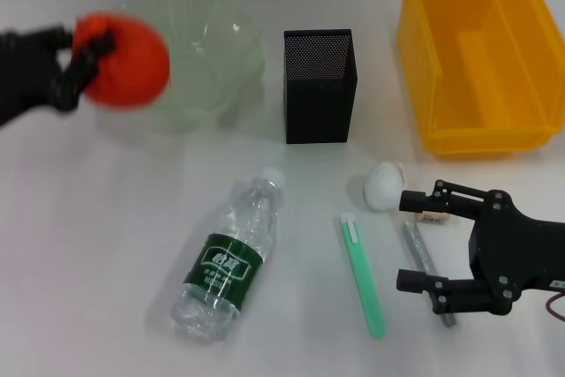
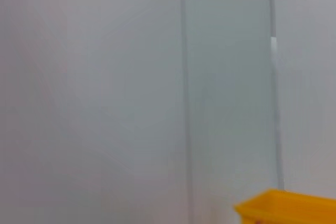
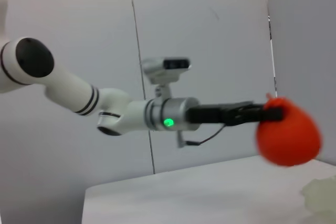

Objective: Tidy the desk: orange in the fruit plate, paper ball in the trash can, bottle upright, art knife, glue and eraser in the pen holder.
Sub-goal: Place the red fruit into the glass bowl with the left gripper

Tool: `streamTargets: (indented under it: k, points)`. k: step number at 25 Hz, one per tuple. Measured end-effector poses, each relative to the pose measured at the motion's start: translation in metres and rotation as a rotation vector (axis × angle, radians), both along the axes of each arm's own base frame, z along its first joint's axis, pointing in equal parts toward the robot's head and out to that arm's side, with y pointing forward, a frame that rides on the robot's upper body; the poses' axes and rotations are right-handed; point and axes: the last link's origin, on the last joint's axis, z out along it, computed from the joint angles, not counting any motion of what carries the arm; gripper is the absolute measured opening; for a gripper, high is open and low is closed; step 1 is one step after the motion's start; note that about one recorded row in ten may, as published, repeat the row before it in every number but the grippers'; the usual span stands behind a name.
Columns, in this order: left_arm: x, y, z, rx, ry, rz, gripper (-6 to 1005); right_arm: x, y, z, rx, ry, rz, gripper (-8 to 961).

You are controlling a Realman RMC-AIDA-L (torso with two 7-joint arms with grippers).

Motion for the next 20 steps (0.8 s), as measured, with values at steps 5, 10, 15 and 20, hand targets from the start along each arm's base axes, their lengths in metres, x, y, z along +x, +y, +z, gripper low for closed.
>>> streamTargets:
  k: [5,10,15,20]
  points:
    - [0.016,0.051,-0.014,0.064,-0.007,0.107,141,-0.001,-0.001,-0.001,-0.004,0.013,-0.003,840]
    - [0.023,0.086,-0.039,0.095,0.039,0.233,157,-0.001,-0.002,-0.002,-0.006,0.027,-0.015,839]
    - [0.027,0.09,-0.047,0.096,0.065,0.237,291,-0.001,-0.003,-0.002,-0.023,0.036,-0.037,839]
    - [0.017,0.073,-0.039,0.088,0.045,0.194,498,-0.001,0.003,0.005,-0.006,0.043,-0.06,839]
